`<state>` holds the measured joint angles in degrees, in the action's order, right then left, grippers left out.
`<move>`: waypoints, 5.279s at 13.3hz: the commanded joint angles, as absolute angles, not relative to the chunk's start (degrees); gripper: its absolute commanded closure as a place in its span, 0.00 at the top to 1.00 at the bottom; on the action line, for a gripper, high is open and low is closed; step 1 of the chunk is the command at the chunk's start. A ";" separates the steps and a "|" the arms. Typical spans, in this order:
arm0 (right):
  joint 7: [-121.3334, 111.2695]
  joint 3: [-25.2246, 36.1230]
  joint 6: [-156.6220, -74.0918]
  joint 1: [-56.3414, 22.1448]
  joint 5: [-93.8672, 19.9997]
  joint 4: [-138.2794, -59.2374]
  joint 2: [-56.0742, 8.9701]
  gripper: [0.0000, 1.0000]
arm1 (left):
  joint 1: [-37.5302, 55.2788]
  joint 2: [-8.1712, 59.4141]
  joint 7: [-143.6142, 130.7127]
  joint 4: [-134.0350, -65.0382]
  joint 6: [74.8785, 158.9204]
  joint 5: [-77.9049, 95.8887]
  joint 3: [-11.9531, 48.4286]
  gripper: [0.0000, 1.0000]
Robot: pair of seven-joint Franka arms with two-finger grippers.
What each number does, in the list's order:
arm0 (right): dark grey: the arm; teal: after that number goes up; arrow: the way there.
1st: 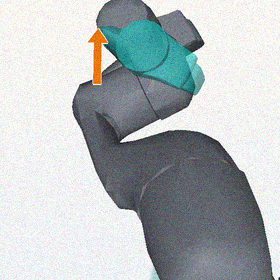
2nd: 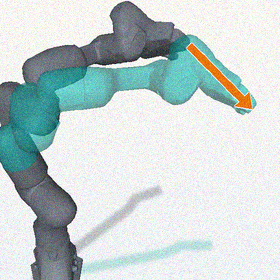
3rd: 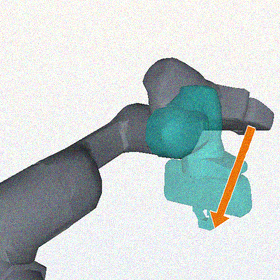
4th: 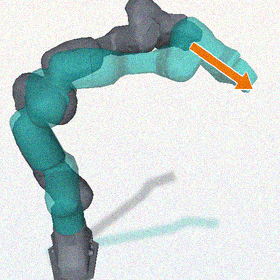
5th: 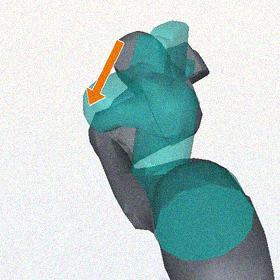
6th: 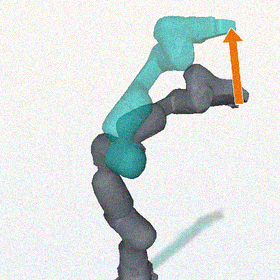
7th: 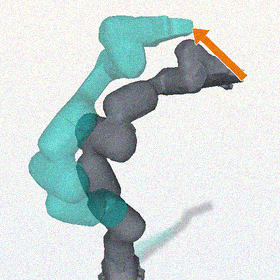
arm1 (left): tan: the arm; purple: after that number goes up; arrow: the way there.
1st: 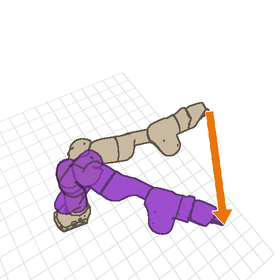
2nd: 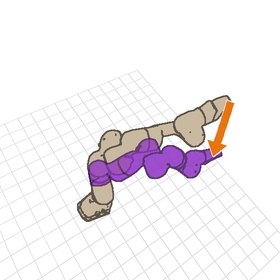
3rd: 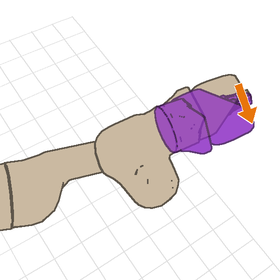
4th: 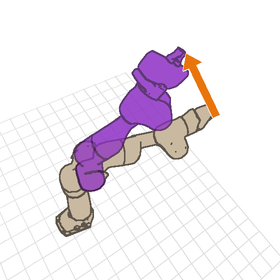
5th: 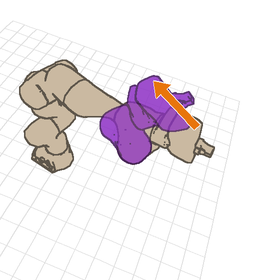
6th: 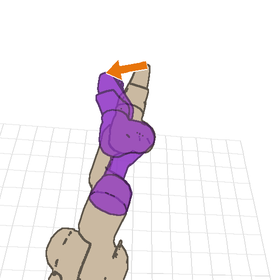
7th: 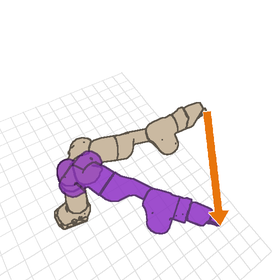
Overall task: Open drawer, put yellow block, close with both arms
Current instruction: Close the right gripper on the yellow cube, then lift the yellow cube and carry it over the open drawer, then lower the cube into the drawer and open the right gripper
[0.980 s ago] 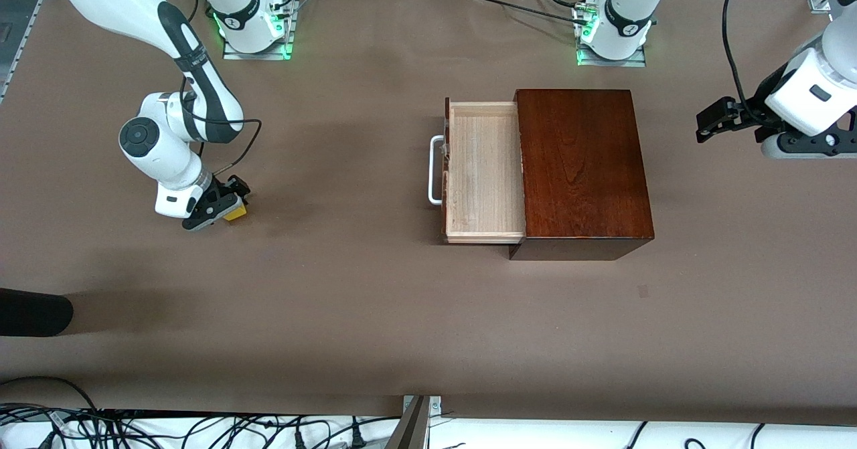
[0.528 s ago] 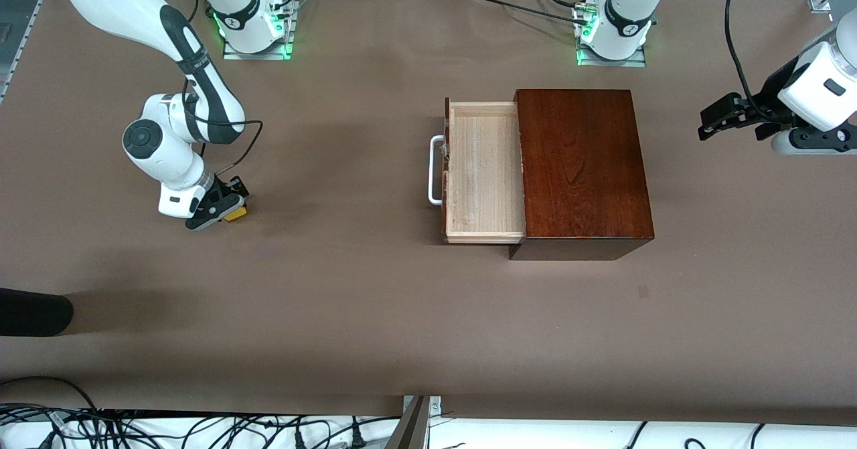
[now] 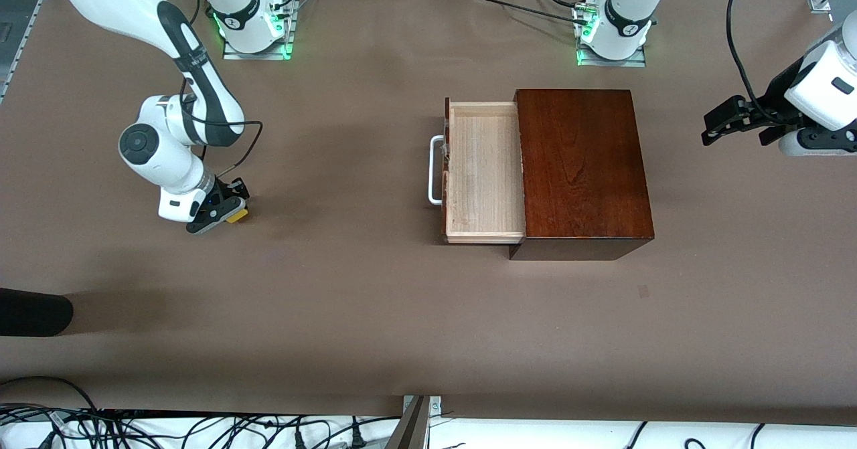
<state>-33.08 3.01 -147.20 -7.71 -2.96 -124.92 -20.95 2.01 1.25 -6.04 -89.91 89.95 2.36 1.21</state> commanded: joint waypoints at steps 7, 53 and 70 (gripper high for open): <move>-23.74 -3.24 -117.97 -7.65 -3.96 -106.02 -12.04 0.15 | 1.23 4.83 -4.66 -85.17 90.44 3.52 1.49 1.00; -13.10 -16.00 -116.89 -43.07 13.71 -62.40 -47.90 0.08 | 1.58 6.50 -4.92 -83.94 92.55 -0.18 2.11 1.00; -10.99 -15.91 -123.40 -43.24 13.63 -68.99 -47.29 0.98 | 1.41 6.94 -5.36 -83.94 92.55 0.09 2.02 1.00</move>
